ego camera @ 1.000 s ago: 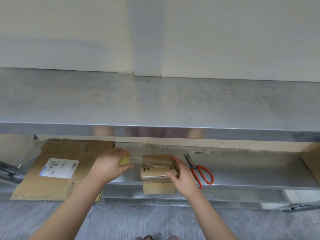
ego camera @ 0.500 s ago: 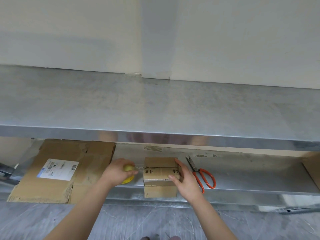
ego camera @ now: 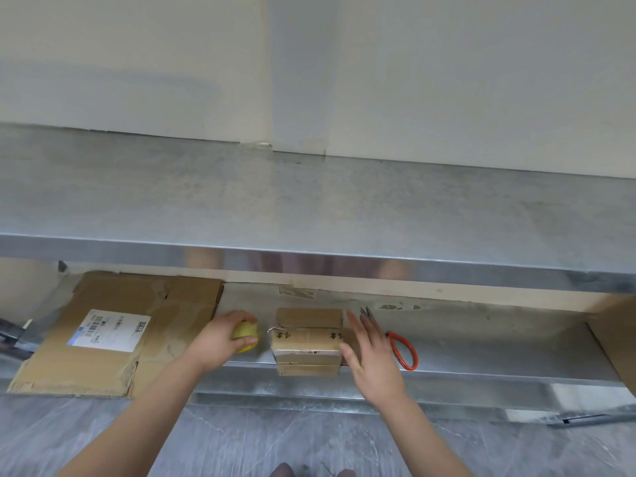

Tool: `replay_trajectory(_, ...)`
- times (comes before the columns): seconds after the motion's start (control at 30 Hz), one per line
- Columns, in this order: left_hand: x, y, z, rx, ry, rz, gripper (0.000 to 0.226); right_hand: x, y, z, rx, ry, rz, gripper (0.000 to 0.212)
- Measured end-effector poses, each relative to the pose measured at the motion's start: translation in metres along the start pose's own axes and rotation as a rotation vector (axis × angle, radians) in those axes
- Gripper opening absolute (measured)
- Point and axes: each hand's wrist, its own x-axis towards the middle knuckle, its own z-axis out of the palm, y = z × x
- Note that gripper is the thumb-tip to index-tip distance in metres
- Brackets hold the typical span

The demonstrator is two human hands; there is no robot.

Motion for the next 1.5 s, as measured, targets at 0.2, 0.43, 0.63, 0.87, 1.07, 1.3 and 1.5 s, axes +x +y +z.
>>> replay_trajectory(0.2,-0.002,0.006,-0.001,0.052,0.005,-0.022,0.04,-0.014,0.058,-0.002,-0.448,-0.052,0.162,0.057)
replay_trajectory(0.43,-0.007,0.013,-0.001,0.136,-0.009,-0.067,0.042,-0.013,0.064,-0.002,-0.478,0.081,0.066,0.038)
replay_trajectory(0.63,-0.005,0.022,-0.009,0.17,0.061,-0.107,0.039,-0.002,0.063,0.0,-0.375,0.171,0.172,0.053)
replay_trajectory(0.87,-0.008,0.023,-0.017,0.163,0.024,-0.04,0.035,-0.012,0.047,-0.012,-0.45,0.305,0.141,0.045)
replay_trajectory(1.07,0.002,0.018,-0.026,0.162,-0.024,0.047,0.036,-0.058,0.008,-0.025,-0.472,0.456,0.202,0.04)
replay_trajectory(1.3,0.008,0.01,-0.028,0.146,-0.112,0.138,0.04,-0.113,-0.095,0.011,-0.312,0.523,0.169,0.045)
replay_trajectory(1.5,0.007,0.001,-0.029,0.146,-0.122,0.196,0.037,-0.111,-0.162,0.063,0.042,0.095,0.344,0.055)
